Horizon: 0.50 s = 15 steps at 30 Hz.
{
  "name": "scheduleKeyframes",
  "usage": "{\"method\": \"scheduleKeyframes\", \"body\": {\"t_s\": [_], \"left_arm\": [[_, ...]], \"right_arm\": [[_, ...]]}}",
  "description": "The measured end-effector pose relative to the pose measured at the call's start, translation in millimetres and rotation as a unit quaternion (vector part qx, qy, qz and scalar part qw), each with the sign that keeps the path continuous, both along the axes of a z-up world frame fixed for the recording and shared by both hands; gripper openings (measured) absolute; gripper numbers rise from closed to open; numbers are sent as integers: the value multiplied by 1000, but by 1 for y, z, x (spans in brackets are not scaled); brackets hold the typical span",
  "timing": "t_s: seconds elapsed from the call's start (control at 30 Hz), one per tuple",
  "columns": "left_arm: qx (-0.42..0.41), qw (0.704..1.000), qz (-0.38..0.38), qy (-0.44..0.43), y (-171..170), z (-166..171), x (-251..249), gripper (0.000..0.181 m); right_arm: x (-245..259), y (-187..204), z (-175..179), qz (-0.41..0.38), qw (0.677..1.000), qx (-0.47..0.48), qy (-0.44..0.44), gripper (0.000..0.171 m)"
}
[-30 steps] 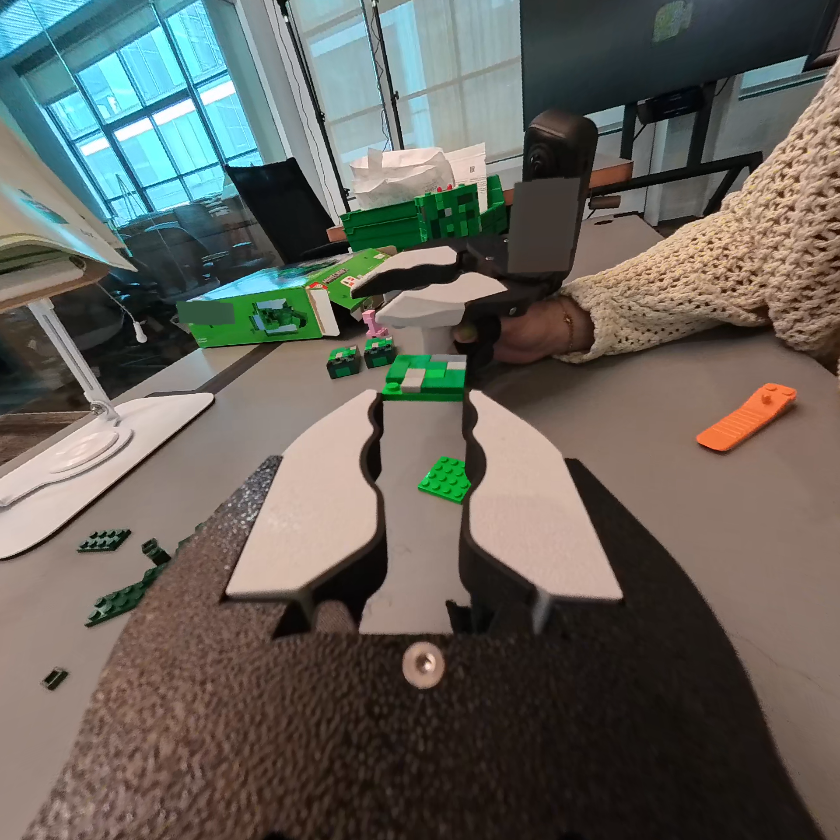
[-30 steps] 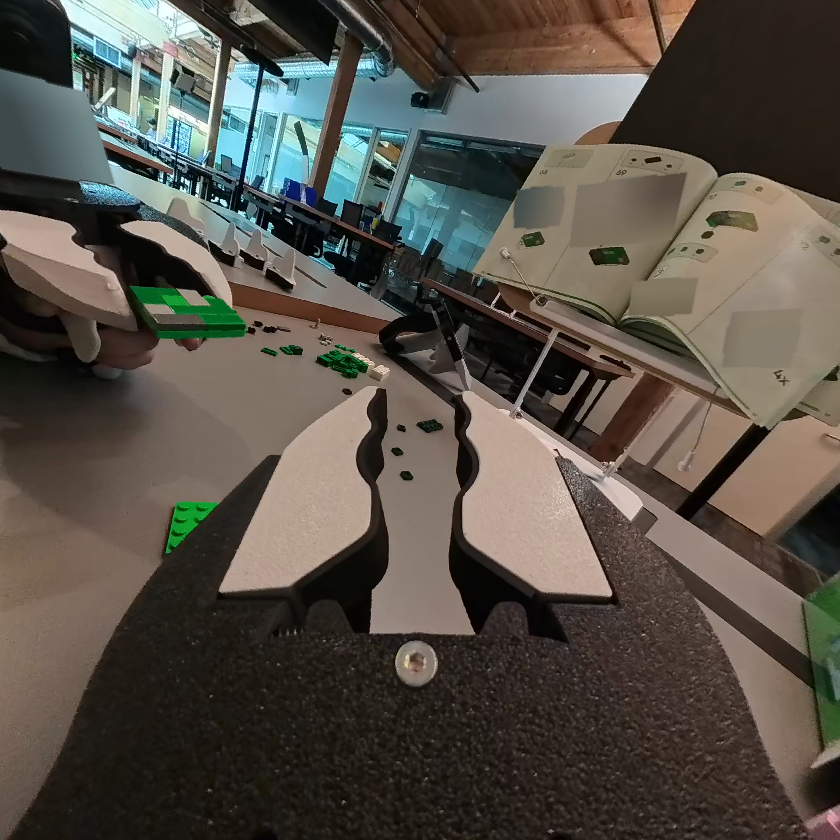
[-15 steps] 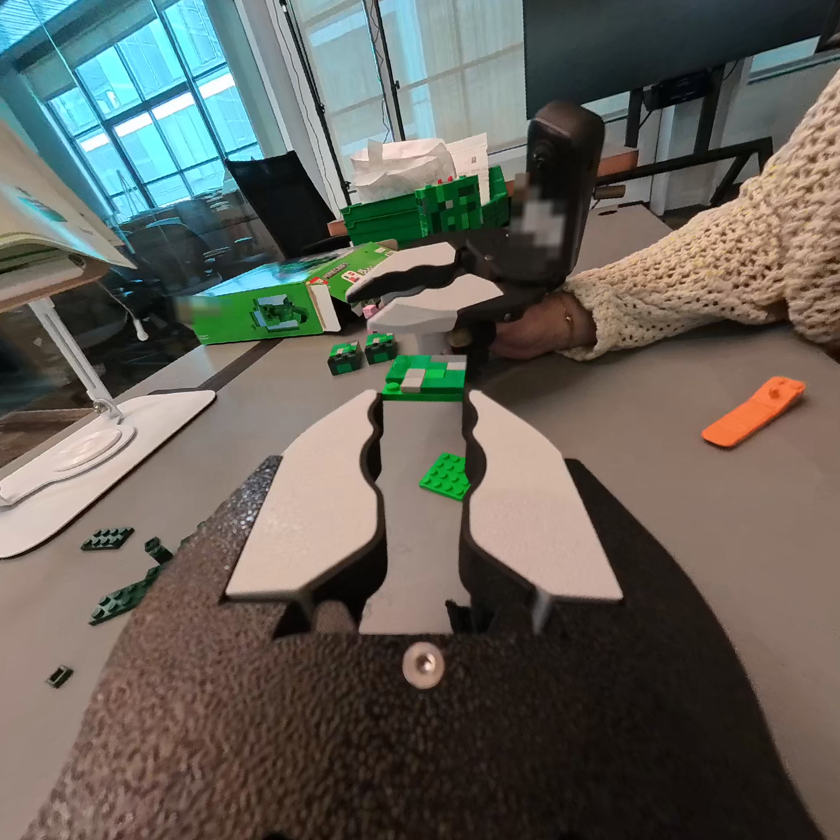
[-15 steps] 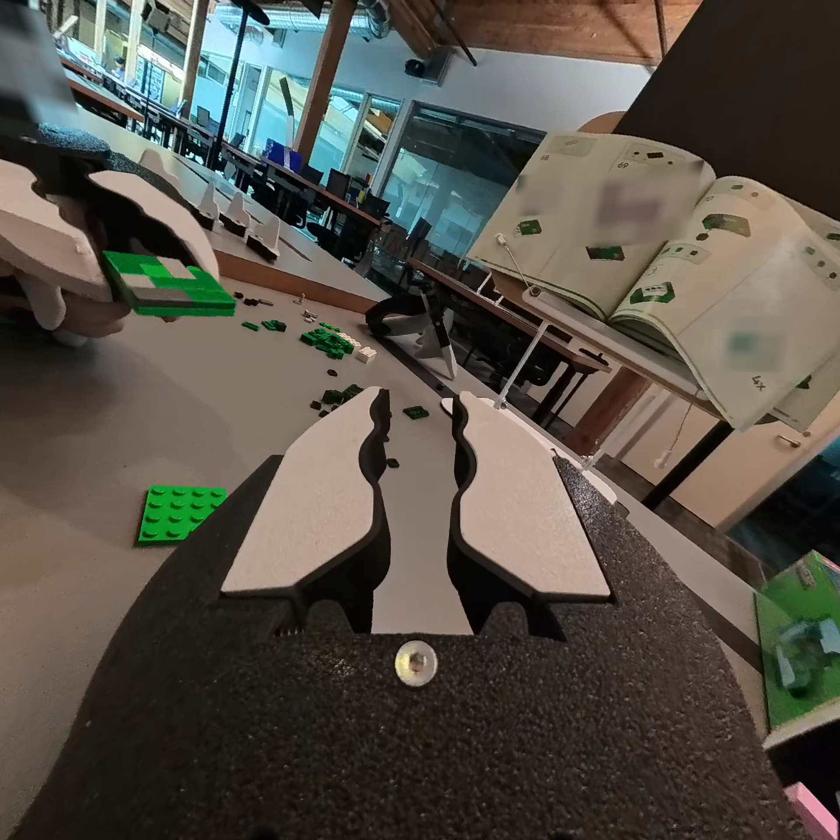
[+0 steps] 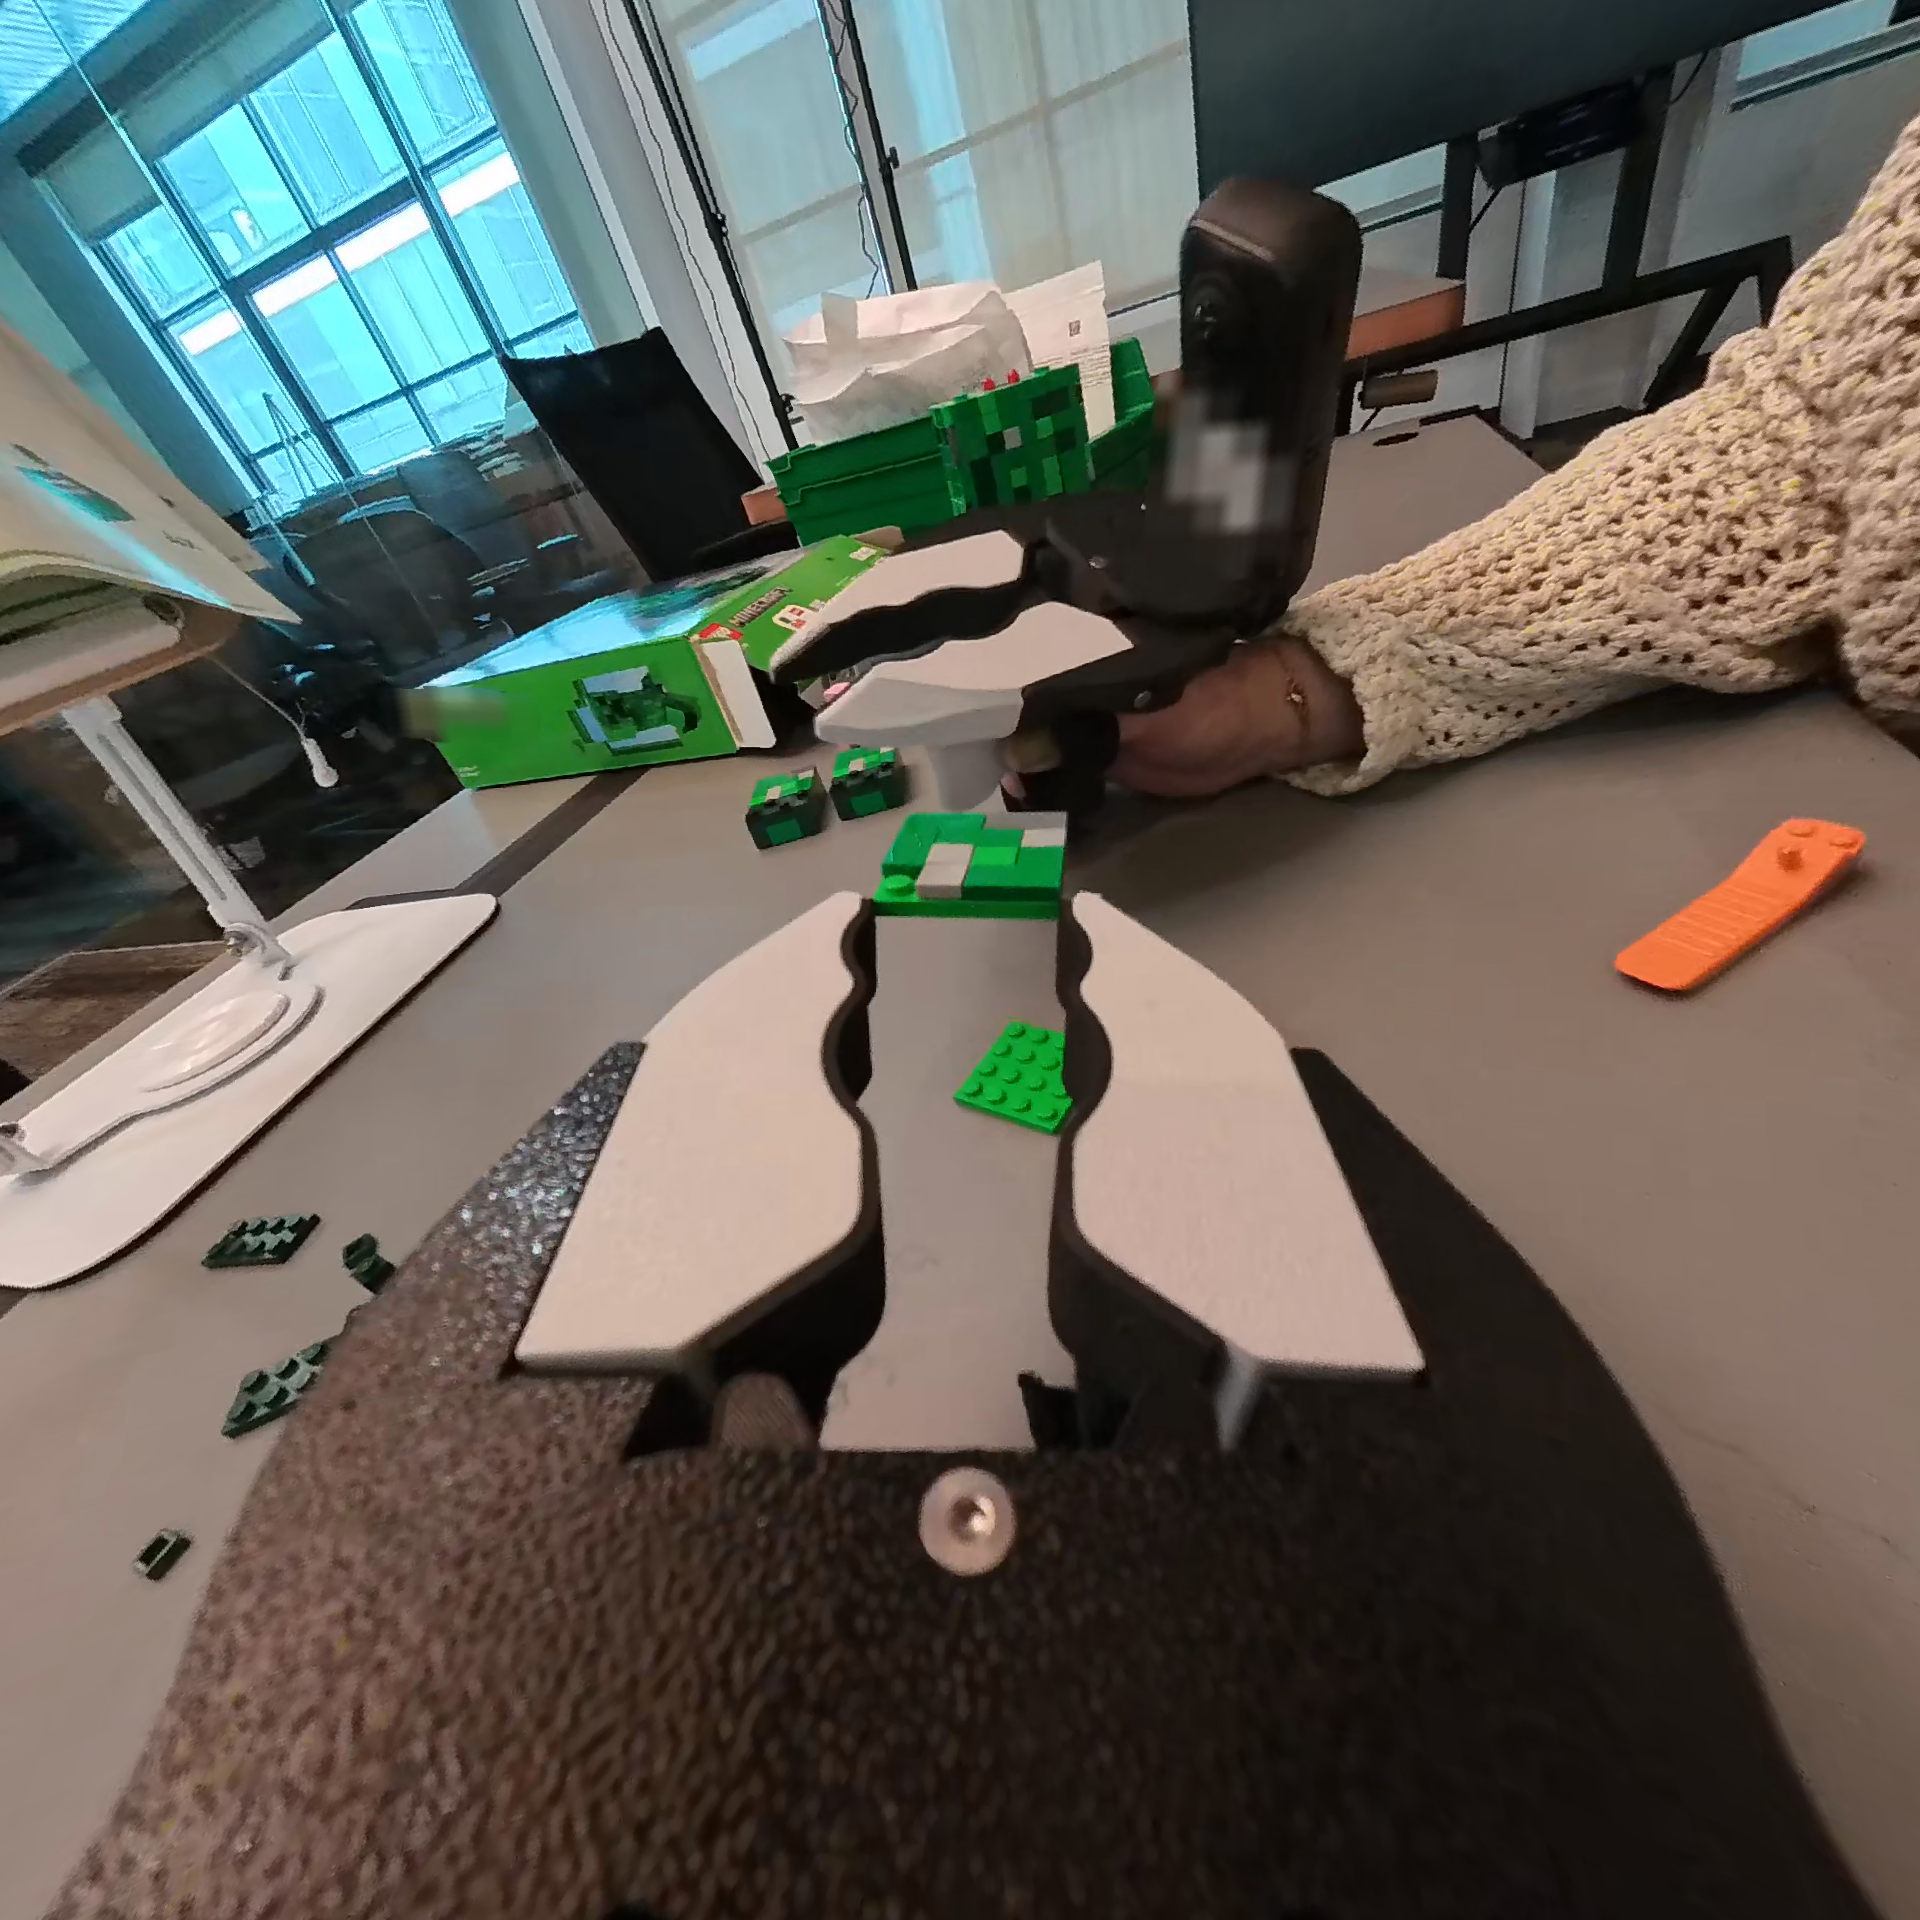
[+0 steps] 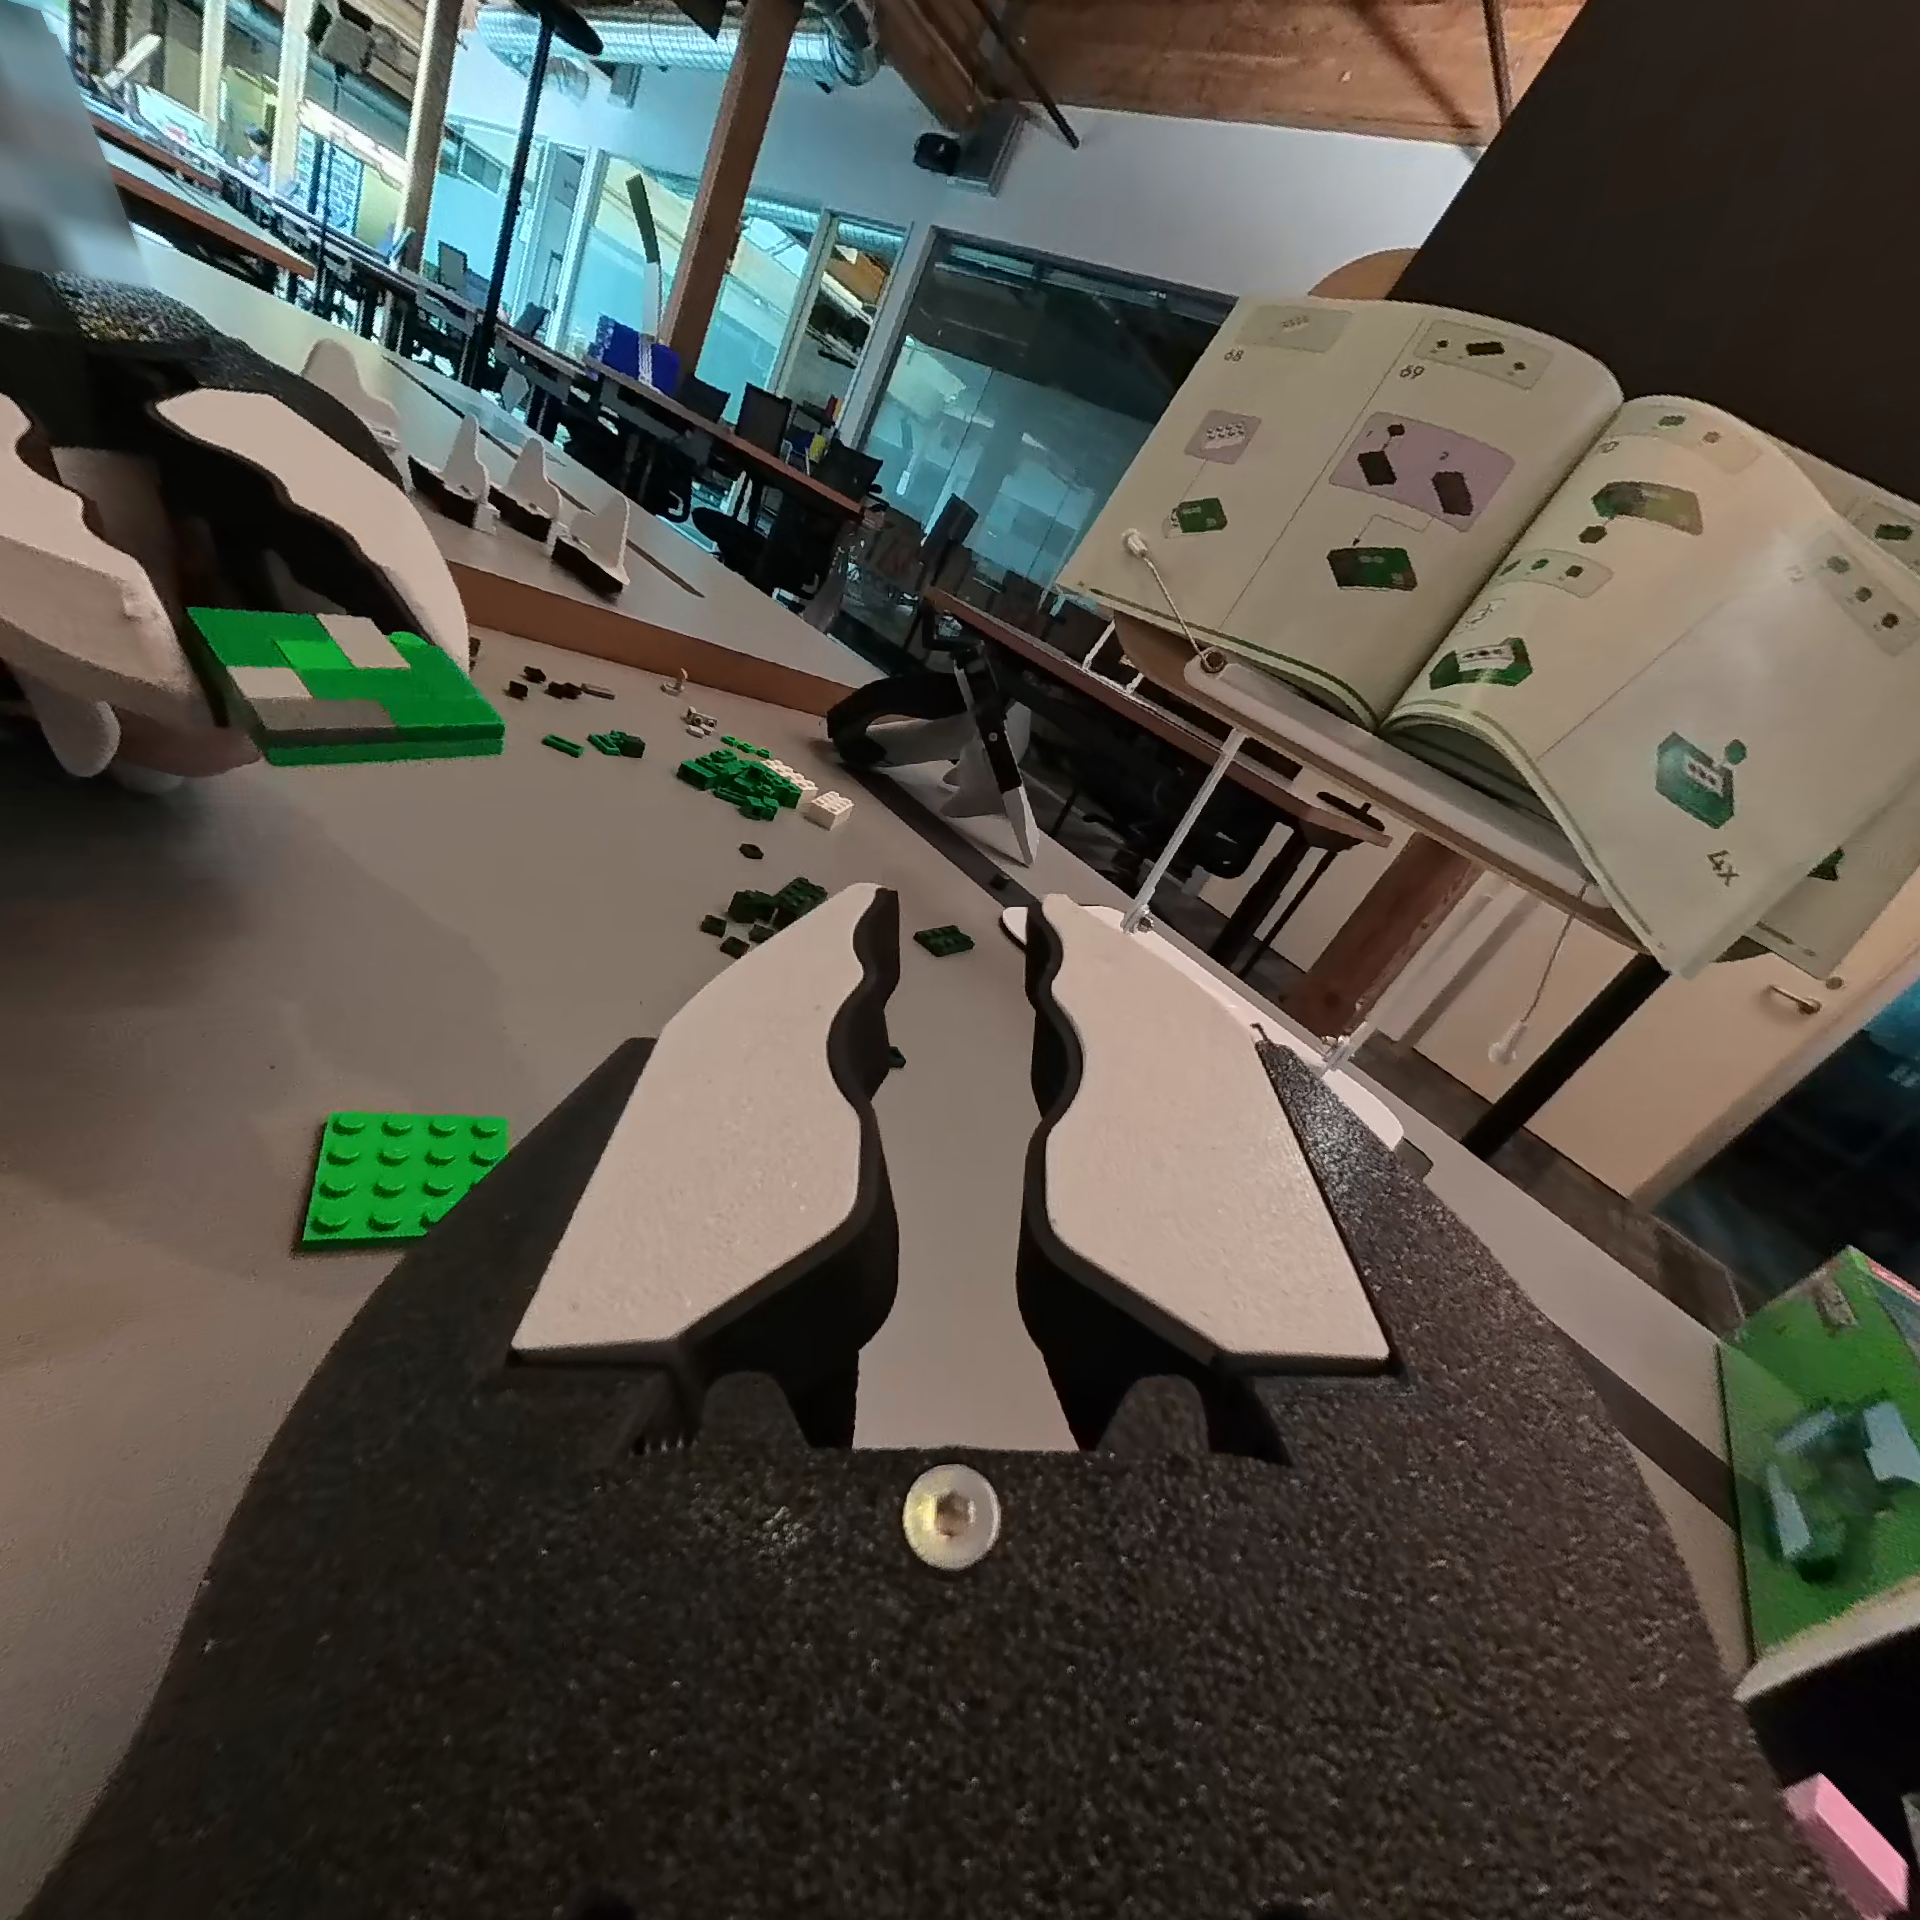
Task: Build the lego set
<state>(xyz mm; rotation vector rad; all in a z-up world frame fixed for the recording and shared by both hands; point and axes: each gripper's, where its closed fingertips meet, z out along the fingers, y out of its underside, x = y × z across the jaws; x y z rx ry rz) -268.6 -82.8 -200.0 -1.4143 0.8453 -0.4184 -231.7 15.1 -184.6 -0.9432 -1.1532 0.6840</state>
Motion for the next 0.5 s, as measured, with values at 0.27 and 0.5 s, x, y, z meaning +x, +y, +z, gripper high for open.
{"method": "scheduleKeyframes", "body": {"t_s": [0.27,0.5], "left_arm": [[-1,1000,0,-10,0,2,-2,34],[-2,1000,0,-20,0,4,-3,34]], "right_arm": [[-1,-1,-1,4,1000,3,-4,21],[-3,-1,-2,4,1000,7,-9,20]]}}
